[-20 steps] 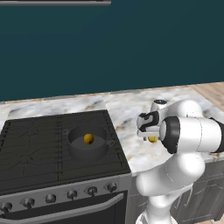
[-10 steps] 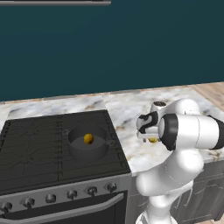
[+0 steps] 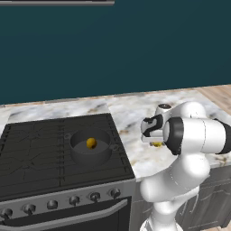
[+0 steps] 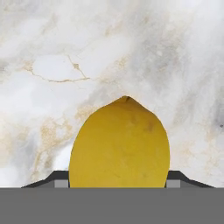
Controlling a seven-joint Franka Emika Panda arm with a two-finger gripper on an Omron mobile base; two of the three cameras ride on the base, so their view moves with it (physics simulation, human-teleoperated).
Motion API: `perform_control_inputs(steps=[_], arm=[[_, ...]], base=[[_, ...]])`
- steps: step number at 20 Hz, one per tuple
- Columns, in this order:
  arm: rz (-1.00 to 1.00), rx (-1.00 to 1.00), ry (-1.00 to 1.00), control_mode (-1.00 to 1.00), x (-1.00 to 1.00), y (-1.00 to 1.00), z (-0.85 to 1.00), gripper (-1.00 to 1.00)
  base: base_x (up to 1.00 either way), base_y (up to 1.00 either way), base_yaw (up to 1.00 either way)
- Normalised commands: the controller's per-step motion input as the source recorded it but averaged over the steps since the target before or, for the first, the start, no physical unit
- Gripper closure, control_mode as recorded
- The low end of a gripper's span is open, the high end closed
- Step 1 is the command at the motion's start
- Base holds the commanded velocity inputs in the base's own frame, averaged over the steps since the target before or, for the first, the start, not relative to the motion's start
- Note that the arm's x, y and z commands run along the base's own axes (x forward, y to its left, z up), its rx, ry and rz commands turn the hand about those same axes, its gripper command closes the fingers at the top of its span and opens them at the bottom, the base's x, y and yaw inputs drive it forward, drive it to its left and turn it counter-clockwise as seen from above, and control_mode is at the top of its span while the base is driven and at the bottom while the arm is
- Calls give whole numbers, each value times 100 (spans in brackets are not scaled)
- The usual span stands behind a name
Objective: Put the lemon and lemon in the pot. Retrieve the spatula and lightly stir the vegetables in the pot.
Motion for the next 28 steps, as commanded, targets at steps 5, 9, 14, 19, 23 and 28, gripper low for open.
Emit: perform_control_inputs(steps=[5, 9, 14, 19, 23, 28], arm=[[0, 0, -2, -100, -10, 0, 1, 100], [11, 1, -5, -100, -50, 18, 28, 100], [27, 0, -14, -100, -54, 67, 79, 100], [25, 0, -7, -100, -22, 81, 99, 100], [16, 0, -11, -100, -6, 82, 89, 100], [13, 0, -14, -100, -6, 72, 74, 100]], base=[[0, 0, 0], [0, 0, 0], [0, 0, 0], [0, 0, 0], [0, 0, 0], [0, 0, 0]])
